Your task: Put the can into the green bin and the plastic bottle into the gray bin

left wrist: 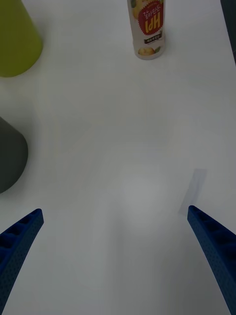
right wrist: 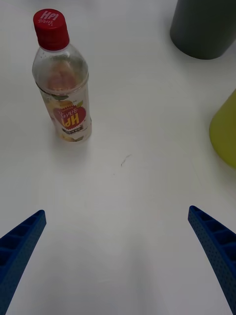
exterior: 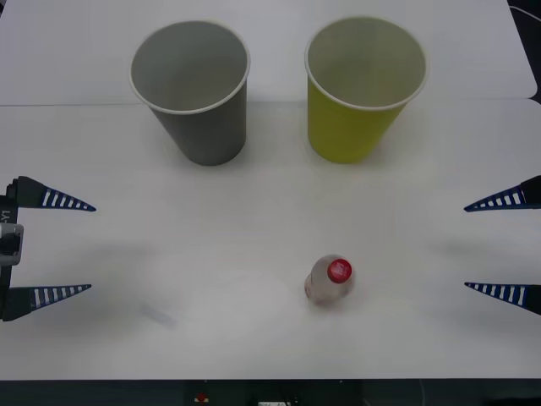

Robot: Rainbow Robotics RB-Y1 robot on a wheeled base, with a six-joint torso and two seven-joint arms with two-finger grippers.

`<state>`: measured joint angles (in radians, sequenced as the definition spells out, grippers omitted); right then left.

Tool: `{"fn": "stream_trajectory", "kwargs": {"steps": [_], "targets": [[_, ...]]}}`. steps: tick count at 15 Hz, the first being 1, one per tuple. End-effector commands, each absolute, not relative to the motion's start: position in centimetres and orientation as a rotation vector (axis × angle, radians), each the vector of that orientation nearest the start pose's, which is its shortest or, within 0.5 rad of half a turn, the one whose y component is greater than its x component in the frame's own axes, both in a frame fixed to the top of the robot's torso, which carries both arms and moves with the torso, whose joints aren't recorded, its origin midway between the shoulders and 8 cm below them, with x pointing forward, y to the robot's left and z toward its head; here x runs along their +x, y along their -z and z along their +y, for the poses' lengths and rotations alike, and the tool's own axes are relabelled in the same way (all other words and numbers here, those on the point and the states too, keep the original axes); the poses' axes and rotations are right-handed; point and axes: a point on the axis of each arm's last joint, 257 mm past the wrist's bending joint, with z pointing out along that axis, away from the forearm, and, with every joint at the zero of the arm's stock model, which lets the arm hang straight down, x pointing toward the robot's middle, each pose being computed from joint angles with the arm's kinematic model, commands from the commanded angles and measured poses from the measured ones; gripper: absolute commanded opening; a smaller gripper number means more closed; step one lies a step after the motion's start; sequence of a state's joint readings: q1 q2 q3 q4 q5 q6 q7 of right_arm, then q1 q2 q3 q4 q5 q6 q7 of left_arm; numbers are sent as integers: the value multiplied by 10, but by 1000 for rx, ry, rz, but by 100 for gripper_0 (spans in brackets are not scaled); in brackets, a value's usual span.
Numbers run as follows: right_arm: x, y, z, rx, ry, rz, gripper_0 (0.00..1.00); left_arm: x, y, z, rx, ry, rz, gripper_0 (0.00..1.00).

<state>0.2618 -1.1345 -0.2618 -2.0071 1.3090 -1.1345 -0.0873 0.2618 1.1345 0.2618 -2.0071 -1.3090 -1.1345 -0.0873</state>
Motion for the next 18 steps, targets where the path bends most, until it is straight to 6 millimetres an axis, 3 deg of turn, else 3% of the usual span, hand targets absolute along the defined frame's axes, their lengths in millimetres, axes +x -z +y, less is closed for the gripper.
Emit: {"fn": "stream_trajectory", "kwargs": {"steps": [1,11,18], "targets": [[341,167,-286,-1634,-209,1596,100,341,167,286,1762,118,1444,100],[321,189,-263,-1500,-480,1609,100,341,167,286,1762,118,1444,100],[325,213,-246,-1476,-577,1471,100,341,167,286,1762,118,1444,100]]}}
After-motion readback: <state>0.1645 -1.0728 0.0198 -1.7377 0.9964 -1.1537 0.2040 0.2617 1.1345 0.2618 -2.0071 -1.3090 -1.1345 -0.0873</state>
